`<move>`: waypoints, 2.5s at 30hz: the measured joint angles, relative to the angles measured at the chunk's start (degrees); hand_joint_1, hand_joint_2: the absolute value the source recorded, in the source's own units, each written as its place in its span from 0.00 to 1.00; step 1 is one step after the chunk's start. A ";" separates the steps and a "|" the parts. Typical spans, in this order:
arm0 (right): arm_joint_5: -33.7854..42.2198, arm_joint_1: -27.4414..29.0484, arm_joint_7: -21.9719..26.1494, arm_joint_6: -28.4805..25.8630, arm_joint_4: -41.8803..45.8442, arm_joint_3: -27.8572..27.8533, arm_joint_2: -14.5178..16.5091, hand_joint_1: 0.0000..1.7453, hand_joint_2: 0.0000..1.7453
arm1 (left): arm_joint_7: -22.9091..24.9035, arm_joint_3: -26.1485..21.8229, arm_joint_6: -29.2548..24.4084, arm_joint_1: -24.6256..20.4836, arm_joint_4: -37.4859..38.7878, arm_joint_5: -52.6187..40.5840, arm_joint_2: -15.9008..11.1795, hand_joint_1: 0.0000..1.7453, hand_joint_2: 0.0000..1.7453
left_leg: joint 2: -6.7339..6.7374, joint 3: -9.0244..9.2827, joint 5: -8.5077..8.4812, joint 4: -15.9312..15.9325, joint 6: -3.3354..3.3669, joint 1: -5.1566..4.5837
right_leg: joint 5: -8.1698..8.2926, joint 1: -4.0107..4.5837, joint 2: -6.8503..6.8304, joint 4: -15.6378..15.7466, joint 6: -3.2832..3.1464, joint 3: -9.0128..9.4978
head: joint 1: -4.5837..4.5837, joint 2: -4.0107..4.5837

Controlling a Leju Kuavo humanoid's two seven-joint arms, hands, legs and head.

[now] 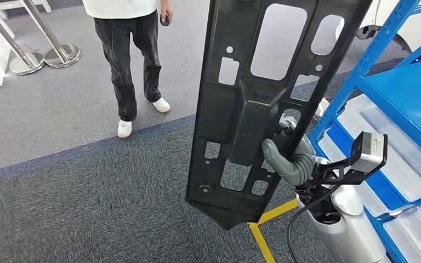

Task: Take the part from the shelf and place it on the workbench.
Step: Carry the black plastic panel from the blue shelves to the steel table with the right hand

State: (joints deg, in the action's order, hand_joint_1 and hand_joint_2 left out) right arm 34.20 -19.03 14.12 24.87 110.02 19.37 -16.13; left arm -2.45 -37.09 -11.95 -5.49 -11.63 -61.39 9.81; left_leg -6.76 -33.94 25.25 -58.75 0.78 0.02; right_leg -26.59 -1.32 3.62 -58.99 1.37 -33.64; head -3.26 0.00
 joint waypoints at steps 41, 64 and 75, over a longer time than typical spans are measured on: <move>0.25 1.71 0.88 3.88 -0.45 -4.29 -0.61 1.00 1.00 | 1.24 0.04 0.56 -0.86 0.00 -0.62 0.05 0.00 1.00 | 7.21 -4.38 3.91 -10.53 -0.99 -0.01 | -0.44 0.71 -7.67 0.56 -1.89 0.90 | -0.02 0.00; -1.80 4.07 0.97 4.73 0.55 -5.61 -0.68 1.00 1.00 | 2.26 0.04 0.08 -0.13 0.00 -0.96 0.46 0.00 1.00 | 1.27 -0.58 1.83 -1.74 -0.73 -0.08 | -0.11 -0.21 -2.19 -0.05 -1.15 0.01 | 0.01 0.00; -2.38 3.61 0.26 4.89 0.66 -5.55 0.47 1.00 1.00 | 1.50 0.02 -0.69 0.24 0.00 -1.10 0.36 0.00 1.00 | 10.80 1.20 1.71 -0.31 0.44 -1.21 | -1.18 1.04 -10.21 0.23 -1.37 1.39 | -0.01 0.00</move>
State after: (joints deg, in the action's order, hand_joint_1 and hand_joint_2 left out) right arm 31.82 -15.42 14.38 29.76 110.68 13.82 -15.66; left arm -0.95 -37.07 -12.64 -5.24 -11.63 -62.49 10.17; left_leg 4.04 -32.74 26.96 -59.06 1.23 -1.19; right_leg -27.77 -0.28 -6.59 -58.76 0.00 -32.25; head -3.27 0.00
